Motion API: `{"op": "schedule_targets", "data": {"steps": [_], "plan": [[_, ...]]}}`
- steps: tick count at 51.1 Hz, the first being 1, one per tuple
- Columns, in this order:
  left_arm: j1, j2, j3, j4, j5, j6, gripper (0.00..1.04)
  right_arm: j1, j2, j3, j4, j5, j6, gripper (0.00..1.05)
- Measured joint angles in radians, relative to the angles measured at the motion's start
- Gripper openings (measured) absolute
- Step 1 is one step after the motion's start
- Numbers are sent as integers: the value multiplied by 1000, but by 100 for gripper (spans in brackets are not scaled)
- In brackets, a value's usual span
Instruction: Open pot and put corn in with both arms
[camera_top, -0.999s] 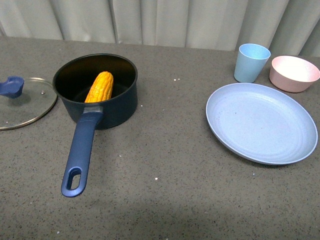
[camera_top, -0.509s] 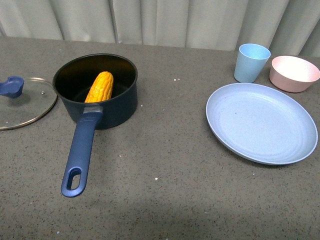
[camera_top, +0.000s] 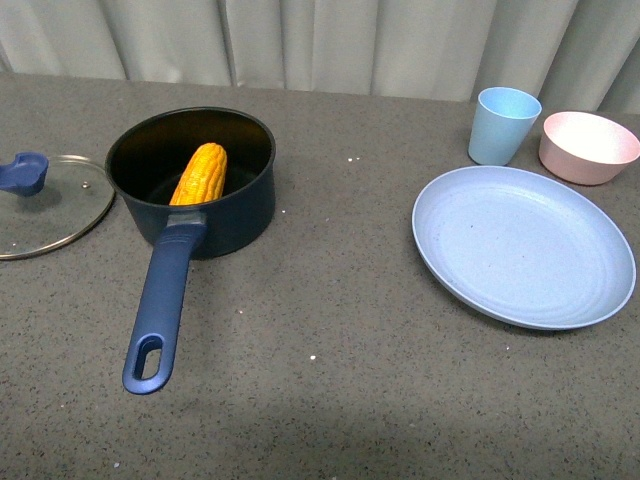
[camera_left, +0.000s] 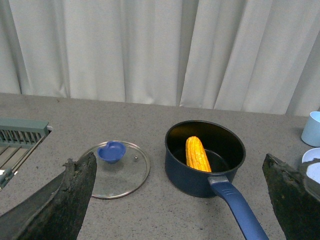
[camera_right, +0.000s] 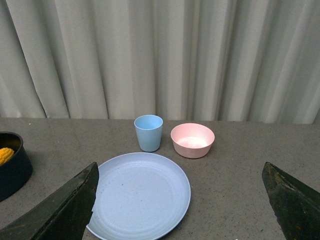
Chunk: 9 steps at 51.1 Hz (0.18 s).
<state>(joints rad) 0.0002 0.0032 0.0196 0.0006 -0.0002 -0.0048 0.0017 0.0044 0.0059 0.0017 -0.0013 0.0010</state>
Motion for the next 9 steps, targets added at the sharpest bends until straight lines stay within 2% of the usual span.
{"op": "schedule_targets", "data": {"steps": [9], "plan": [[0, 0, 0, 0, 0, 0, 98, 0, 0, 0, 0, 0, 0, 96]]}}
